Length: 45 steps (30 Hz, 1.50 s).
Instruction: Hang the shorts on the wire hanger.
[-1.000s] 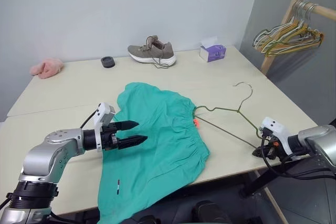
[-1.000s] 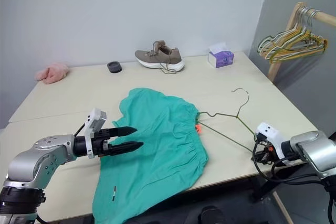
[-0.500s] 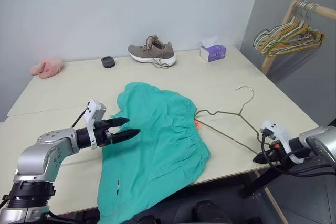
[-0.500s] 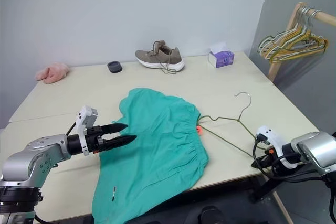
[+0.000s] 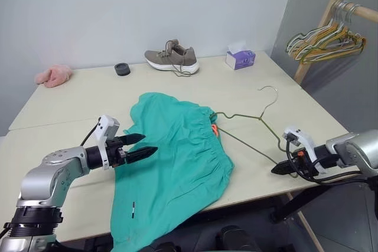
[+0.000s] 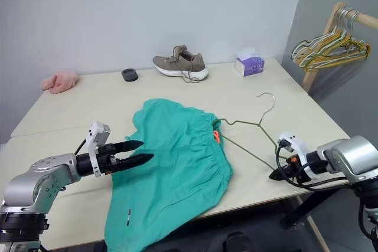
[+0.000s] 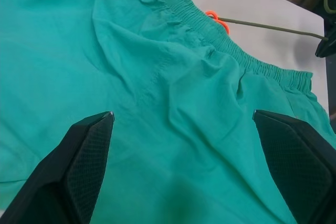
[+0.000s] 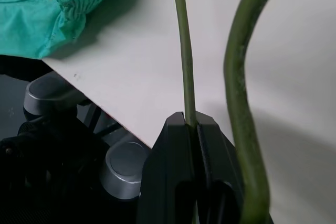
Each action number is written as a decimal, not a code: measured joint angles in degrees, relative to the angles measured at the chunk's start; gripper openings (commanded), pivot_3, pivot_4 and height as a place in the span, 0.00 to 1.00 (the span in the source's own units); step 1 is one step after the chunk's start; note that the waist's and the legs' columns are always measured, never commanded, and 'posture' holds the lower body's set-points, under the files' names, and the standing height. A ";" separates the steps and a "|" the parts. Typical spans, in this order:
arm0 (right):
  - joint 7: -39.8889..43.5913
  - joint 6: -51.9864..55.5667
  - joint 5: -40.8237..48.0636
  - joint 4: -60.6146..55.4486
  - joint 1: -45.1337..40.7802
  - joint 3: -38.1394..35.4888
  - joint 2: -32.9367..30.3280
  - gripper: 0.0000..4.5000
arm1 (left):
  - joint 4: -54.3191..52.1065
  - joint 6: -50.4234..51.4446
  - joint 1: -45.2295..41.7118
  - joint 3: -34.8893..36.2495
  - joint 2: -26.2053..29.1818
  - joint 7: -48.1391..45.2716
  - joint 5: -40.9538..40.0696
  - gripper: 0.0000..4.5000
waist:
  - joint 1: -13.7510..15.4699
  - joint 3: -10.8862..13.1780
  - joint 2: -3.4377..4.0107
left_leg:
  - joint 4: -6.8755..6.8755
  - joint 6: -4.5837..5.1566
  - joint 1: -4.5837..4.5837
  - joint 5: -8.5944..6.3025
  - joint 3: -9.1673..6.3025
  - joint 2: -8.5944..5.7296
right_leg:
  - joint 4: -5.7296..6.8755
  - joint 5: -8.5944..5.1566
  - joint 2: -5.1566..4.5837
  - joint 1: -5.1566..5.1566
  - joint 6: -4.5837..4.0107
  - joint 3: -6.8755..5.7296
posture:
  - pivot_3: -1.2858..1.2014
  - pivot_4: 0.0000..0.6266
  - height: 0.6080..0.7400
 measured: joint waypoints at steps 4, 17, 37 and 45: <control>-2.30 2.21 0.04 0.72 -0.01 1.07 1.50 0.00 | -0.06 -1.01 0.22 0.00 -0.01 0.08 0.66 1.00 | 0.20 0.00 0.01 | 0.00 0.00 0.00 0.00 0.00 0.00 | 0.00 0.00 0.00 0.00 0.00 0.01 | 0.45 0.00 1.00; -12.79 14.99 5.27 6.09 -5.60 -6.22 14.42 0.00 | -1.05 -4.00 2.25 -0.04 -0.72 0.07 2.43 1.00 | 1.43 -0.02 -0.03 | 0.00 0.00 0.02 0.00 -0.02 0.00 | 0.04 0.01 0.00 0.01 0.00 0.01 | 0.46 0.00 1.00; -16.22 -21.60 -9.95 -8.72 -8.06 8.57 9.64 0.00 | 5.21 -11.11 -13.26 3.51 -2.20 4.62 4.63 1.00 | 2.90 0.01 -0.06 | 0.00 -0.01 -0.13 0.00 0.07 -0.02 | -0.02 0.01 -0.01 -0.15 0.02 -0.10 | 0.46 0.00 1.00; -12.90 -37.83 -20.98 -8.63 -6.83 13.36 8.15 0.00 | 7.78 -20.28 -18.00 -3.39 4.10 -6.69 11.61 1.00 | 2.46 0.01 -0.04 | -0.08 -0.04 -0.13 -0.02 0.05 -0.01 | -0.01 0.01 -0.02 -0.21 0.00 -0.03 | 0.45 0.00 1.00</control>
